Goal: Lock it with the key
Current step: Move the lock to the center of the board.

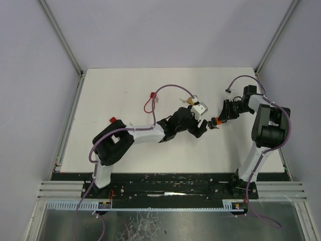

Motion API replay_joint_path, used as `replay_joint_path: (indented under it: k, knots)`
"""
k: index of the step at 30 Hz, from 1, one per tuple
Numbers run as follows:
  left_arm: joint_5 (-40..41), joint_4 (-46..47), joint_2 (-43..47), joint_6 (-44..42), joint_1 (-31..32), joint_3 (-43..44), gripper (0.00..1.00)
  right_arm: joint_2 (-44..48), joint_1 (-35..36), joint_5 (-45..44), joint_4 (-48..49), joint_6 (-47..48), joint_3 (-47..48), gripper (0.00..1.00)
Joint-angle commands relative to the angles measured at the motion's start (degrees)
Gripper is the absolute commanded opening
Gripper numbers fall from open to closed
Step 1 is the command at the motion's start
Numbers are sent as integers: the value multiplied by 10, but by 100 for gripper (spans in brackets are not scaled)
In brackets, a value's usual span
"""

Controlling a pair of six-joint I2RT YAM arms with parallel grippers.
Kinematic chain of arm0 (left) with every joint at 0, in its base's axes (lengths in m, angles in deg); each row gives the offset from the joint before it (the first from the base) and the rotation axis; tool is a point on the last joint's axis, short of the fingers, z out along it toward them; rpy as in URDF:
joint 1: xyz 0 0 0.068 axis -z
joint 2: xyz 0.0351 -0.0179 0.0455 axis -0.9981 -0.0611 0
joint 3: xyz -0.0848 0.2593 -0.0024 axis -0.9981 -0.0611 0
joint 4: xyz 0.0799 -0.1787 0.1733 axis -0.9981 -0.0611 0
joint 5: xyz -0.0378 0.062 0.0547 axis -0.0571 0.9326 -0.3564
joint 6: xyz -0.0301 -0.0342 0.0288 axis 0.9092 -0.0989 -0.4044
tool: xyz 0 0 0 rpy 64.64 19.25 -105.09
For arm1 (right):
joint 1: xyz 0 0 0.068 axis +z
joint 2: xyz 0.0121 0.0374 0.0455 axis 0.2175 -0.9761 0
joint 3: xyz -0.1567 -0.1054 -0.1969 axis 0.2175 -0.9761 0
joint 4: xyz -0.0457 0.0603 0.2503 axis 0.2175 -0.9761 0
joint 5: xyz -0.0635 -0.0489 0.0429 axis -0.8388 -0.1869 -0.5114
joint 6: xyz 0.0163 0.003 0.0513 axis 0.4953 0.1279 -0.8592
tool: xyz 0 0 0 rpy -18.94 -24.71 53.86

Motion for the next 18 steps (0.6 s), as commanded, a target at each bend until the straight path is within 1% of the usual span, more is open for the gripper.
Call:
replay_joint_path:
  k: [1,5,7,9,13,18]
  knots:
    - [-62,125,41,-46,-3,-46,75,31,19,28,-25,25,1,27]
    - [-93,212,63,-59,-7,-101,80,35,30,33,-31,35,2,28]
    - [-104,251,71,-44,-16,-121,82,33,39,37,-35,41,2,28]
    - [-128,279,72,-6,-31,-131,82,32,52,39,-41,50,3,28]
    - [-159,305,65,57,-58,-137,81,35,75,49,-53,64,4,28]
    - [-144,308,60,69,-62,-137,80,73,79,69,-60,84,-1,29]
